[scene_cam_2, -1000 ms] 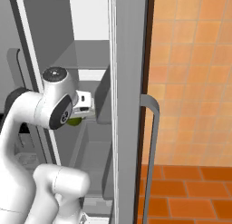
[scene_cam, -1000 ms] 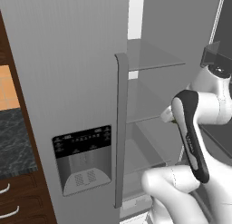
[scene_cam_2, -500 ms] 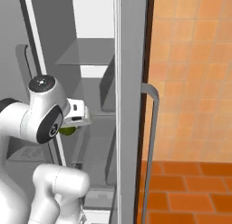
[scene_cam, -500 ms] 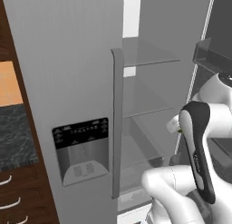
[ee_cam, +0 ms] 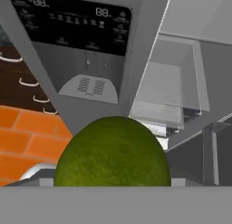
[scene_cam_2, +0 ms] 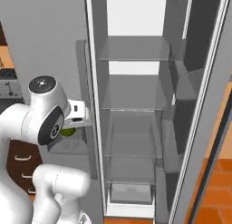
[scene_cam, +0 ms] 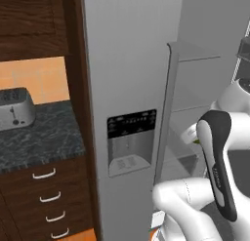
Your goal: Place one lime and one steak in each tupperware on the nearby counter, to pack two identical lunches.
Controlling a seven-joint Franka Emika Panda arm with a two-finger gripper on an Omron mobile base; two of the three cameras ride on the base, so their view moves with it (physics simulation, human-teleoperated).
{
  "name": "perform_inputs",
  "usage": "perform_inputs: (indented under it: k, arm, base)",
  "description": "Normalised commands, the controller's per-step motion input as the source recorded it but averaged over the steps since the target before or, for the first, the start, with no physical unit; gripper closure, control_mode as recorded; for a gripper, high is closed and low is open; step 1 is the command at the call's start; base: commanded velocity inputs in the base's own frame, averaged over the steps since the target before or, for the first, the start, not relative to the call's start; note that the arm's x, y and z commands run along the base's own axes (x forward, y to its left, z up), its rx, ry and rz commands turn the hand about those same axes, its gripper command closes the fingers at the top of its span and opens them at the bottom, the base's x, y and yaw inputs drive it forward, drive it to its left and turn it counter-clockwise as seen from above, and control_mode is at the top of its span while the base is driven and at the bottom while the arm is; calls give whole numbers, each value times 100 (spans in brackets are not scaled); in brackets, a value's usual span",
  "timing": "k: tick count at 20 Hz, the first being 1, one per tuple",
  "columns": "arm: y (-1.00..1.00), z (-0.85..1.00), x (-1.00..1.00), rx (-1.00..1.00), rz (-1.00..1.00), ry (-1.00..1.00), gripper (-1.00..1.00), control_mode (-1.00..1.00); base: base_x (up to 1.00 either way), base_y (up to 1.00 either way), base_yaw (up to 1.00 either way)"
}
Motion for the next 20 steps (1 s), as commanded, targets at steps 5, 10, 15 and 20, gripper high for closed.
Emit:
perform_inputs:
  k: [5,10,15,20]
  arm:
    - [0,0,0,0,0,0,100,100]
    - [0,0,0,0,0,0,100,100]
    - [0,0,0,0,0,0,100,100]
    - [0,0,0,0,0,0,100,100]
  base:
    - [-24,95,7]
    - [-17,100,10]
    - [-6,100,10]
    - [0,100,12]
